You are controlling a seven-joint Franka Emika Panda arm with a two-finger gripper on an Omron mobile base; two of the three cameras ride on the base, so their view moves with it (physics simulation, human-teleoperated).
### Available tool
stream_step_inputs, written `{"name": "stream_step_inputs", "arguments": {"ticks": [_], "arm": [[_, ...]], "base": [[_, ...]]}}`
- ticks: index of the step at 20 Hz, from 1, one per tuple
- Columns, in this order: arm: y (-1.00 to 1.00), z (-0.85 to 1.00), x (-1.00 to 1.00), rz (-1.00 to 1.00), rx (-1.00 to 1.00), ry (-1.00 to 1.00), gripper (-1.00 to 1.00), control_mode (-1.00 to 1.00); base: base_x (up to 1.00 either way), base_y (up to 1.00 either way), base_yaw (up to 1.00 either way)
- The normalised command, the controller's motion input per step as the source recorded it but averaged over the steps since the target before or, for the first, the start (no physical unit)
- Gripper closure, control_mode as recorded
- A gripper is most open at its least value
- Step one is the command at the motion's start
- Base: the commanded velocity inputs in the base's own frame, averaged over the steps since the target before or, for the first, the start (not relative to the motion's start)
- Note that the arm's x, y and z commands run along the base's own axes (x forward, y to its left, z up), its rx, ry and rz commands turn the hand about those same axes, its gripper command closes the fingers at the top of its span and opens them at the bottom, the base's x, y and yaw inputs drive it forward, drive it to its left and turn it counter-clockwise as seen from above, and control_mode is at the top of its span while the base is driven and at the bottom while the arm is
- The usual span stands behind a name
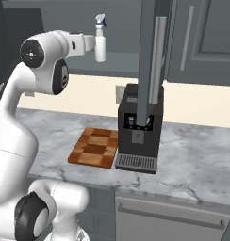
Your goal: Grab the spray bottle from the cabinet, then place it next to the cutting board for sanitizing. Then grab the dish brush from the countertop next to the sink and place it next to the cutting board.
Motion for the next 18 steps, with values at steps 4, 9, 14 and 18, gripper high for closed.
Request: {"name": "stream_step_inputs", "arguments": {"ticks": [4, 9, 14, 18], "arm": [[-0.01, 0.00, 0.49, 0.00, 0.00, 0.00, -1.00, -1.00], [-0.02, 0.00, 0.45, 0.00, 0.00, 0.00, -1.00, -1.00], [-0.01, 0.00, 0.56, 0.00, 0.00, 0.00, -1.00, -1.00], [0.00, -0.01, 0.59, 0.00, 0.00, 0.00, -1.00, -1.00]], "base": [[0.00, 0.00, 0.00], [0.00, 0.00, 0.00], [0.00, 0.00, 0.00], [0.00, 0.00, 0.00]]}}
